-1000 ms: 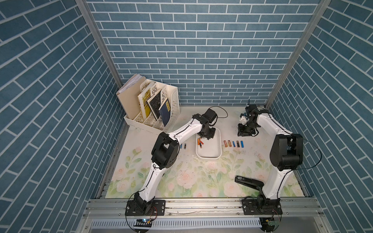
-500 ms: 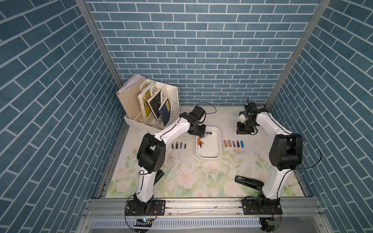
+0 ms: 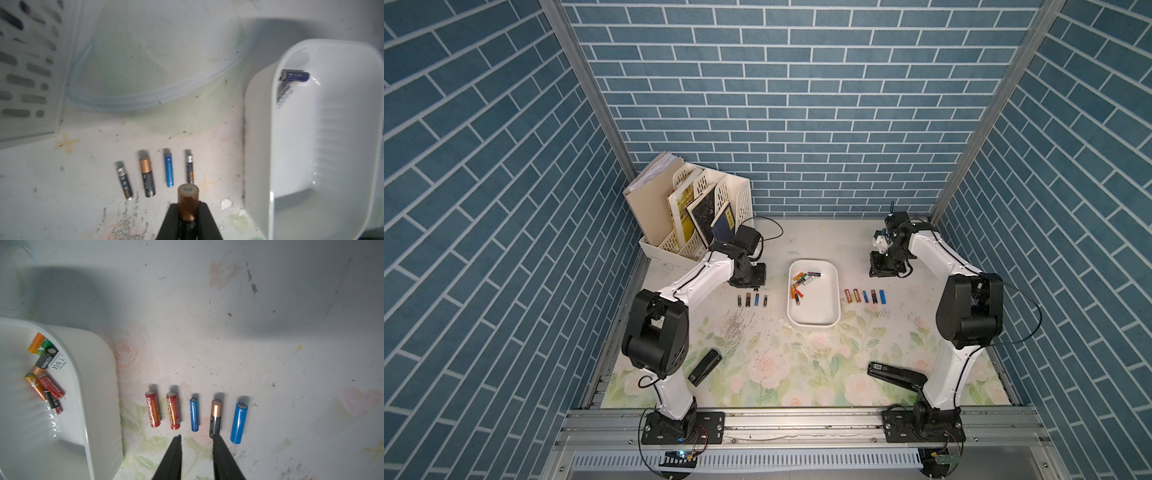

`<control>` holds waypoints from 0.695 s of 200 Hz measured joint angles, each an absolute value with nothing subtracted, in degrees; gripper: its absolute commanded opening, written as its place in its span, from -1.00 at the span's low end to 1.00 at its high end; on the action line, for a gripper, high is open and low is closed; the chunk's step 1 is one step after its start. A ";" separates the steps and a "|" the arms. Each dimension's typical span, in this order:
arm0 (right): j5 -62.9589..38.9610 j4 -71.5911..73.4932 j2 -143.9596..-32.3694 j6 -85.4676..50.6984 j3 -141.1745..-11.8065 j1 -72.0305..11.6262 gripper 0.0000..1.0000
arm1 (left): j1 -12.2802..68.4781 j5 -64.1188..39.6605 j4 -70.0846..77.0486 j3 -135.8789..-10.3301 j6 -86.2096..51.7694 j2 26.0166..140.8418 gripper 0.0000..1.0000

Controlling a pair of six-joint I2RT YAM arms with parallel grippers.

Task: Take the batteries out of the storage box
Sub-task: Place the battery at the center of the board.

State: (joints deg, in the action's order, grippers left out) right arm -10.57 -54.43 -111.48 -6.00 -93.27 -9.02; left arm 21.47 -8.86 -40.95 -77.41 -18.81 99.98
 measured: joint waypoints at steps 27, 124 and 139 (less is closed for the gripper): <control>-10.55 -54.46 -111.63 -6.00 -93.30 -9.02 -0.42 | 17.32 -7.97 -40.82 -72.47 -17.43 98.63 -0.70; -10.33 -54.78 -111.66 -6.00 -94.13 -9.13 -0.42 | 11.86 -6.48 -38.39 -69.87 -12.99 104.71 -0.70; -10.28 -54.92 -111.66 -6.00 -94.13 -9.13 -0.42 | 11.79 -6.48 -38.17 -69.87 -12.58 105.82 -0.70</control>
State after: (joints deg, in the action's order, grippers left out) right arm -10.28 -54.92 -111.66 -6.00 -94.13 -9.13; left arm 11.79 -6.48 -38.17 -69.87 -12.58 105.82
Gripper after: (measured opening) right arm 0.291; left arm 0.196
